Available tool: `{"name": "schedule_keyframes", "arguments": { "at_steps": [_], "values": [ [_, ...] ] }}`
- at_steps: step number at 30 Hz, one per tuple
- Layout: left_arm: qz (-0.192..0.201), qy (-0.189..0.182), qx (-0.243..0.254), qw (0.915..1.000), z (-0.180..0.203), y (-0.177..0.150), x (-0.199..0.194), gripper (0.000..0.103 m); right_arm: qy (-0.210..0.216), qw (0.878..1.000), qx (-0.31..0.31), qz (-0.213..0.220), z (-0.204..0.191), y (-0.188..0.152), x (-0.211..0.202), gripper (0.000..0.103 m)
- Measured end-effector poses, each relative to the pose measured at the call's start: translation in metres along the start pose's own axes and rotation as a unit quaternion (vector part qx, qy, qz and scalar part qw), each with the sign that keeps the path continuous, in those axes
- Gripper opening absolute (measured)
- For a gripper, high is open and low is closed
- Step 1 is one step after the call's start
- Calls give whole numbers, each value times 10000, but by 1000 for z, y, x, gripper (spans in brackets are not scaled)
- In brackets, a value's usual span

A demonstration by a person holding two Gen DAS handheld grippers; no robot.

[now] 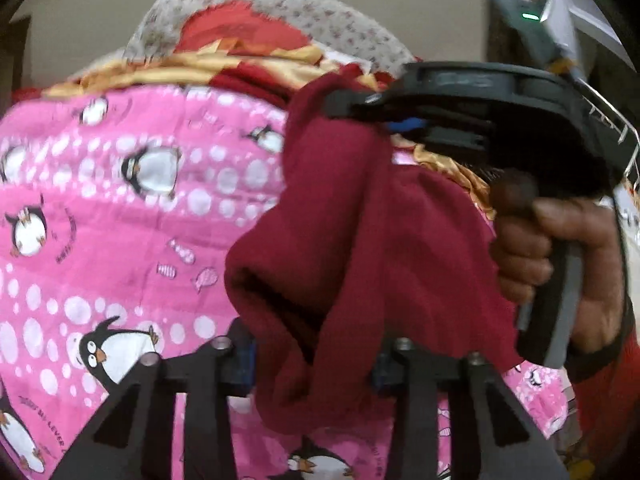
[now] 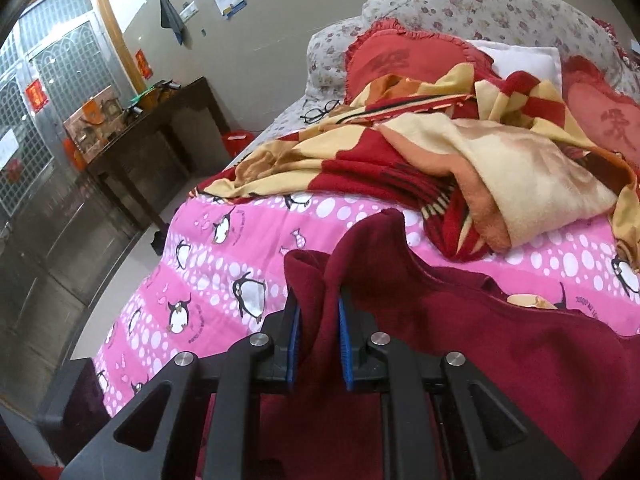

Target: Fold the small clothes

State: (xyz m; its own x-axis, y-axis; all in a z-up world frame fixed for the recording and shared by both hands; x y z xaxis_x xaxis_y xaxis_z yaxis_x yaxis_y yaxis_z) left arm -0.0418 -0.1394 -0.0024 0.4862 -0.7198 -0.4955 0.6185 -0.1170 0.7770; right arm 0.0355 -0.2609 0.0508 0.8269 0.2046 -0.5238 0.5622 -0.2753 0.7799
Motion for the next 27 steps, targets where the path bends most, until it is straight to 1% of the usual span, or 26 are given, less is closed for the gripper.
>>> {"name": "schedule_keyframes", "arguments": {
  "at_steps": [1, 2, 4, 5, 6, 7, 9, 11, 12, 14, 15, 16, 17, 18, 22, 27],
  "values": [
    [61, -41, 84, 9999, 5, 1, -3, 29, 14, 10000, 20, -3, 2, -1, -1, 27],
    [120, -97, 170, 9997, 12, 2, -6, 27, 19, 10000, 68, -19, 3, -1, 0, 30],
    [177, -152, 321, 9992, 22, 3, -9, 26, 63, 9996, 261, -129, 7, -2, 2, 42],
    [195, -160, 446, 9987, 27, 4, -10, 26, 32, 9992, 341, -201, 9, -1, 3, 52],
    [203, -170, 526, 9983, 31, 4, -11, 26, -16, 9990, 368, -238, 10, 0, 4, 60],
    [210, -177, 602, 9978, 35, 4, -11, 26, -46, 9990, 356, -254, 9, 1, 4, 62],
    [222, -198, 709, 9970, 41, 5, -11, 26, -45, 9993, 273, -271, 4, 3, 2, 72],
    [229, -221, 736, 9968, 44, 6, -10, 26, -42, 9994, 159, -307, -3, 4, 2, 78],
    [233, -225, 740, 9967, 46, 5, -11, 26, -46, 9993, 85, -352, -7, 3, 3, 79],
    [232, -226, 759, 9966, 49, 4, -12, 26, -203, 9979, -182, -581, -12, -2, 9, 79],
    [229, -219, 766, 9966, 49, 4, -12, 26, -349, 9962, -356, -711, -12, -6, 14, 77],
    [222, -201, 772, 9966, 49, 4, -13, 26, -429, 9951, -447, -767, -11, -9, 16, 71],
    [214, -177, 772, 9966, 50, 4, -13, 26, -497, 9942, -534, -791, -9, -12, 17, 51],
    [209, -192, 751, 9968, 50, 5, -14, 26, -442, 9947, -515, -769, -8, -13, 15, 36],
    [236, -319, 757, 9963, 60, 10, -20, 26, -331, 9980, -372, -381, 0, -6, -10, 31],
    [266, -479, 991, 9936, 94, 18, -21, 26, -317, 9990, -280, -121, 19, 5, -47, 29]
  ]
}}
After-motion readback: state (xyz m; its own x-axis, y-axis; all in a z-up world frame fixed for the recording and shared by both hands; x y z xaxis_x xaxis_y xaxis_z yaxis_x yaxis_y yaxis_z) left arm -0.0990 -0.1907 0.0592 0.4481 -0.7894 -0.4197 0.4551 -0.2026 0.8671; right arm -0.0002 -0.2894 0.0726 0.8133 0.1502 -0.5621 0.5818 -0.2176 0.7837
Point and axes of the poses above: each gripper's, at about its wrist camera, not at the fingertips, and x roughly the way its jaws point, z to its right, y to its top, the point moved 7 cm from there along x, roughly the way its jaws point, and after that the axes turned 13 degrees about z, right-handed, at the moved point
